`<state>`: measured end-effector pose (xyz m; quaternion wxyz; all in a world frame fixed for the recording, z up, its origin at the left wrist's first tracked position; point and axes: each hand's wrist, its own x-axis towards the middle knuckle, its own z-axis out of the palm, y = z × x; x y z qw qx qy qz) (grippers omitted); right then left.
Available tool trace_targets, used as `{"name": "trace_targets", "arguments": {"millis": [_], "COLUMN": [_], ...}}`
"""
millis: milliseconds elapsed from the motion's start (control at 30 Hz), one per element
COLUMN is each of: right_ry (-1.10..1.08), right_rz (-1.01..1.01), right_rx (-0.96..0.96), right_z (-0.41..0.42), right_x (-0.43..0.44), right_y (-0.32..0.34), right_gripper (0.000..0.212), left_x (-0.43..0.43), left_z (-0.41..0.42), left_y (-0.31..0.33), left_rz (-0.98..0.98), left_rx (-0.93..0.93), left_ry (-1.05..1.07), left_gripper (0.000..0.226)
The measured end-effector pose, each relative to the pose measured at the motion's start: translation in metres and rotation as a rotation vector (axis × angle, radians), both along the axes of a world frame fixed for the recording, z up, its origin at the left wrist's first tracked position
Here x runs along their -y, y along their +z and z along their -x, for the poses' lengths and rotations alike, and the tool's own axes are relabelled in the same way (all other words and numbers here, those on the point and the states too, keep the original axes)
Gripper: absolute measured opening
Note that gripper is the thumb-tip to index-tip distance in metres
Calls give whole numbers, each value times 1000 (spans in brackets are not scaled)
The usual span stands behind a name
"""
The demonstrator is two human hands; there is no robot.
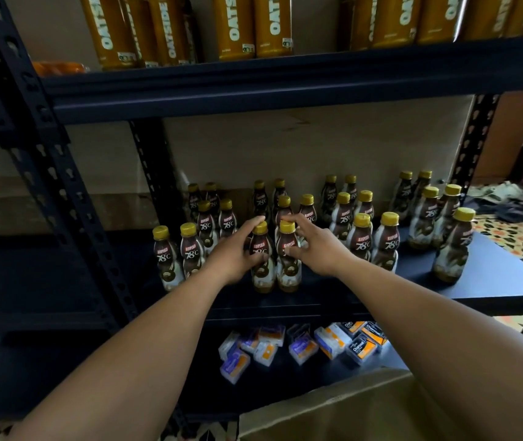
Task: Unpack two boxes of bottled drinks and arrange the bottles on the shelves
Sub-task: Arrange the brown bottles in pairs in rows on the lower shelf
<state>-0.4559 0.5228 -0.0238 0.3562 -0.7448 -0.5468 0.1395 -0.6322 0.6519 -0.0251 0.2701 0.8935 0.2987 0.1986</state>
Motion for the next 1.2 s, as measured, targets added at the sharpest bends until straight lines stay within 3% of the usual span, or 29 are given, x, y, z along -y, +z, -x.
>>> {"name": "trace_targets", "arguments": {"millis": [700,1200], "right_ry": [4,26], "right_rz": [-16,95], "right_rx": [20,109], "right_z": [-1,-4], "right_x": [1,1], "right_y": [1,17], "right_gripper": [66,61], "left_x": [2,-9], "left_z": [-2,2], "left_y": [-1,19], "left_rz": [4,49], "left_rx": [6,-130], "left_ry": [15,-98], "left_gripper": [83,90]}}
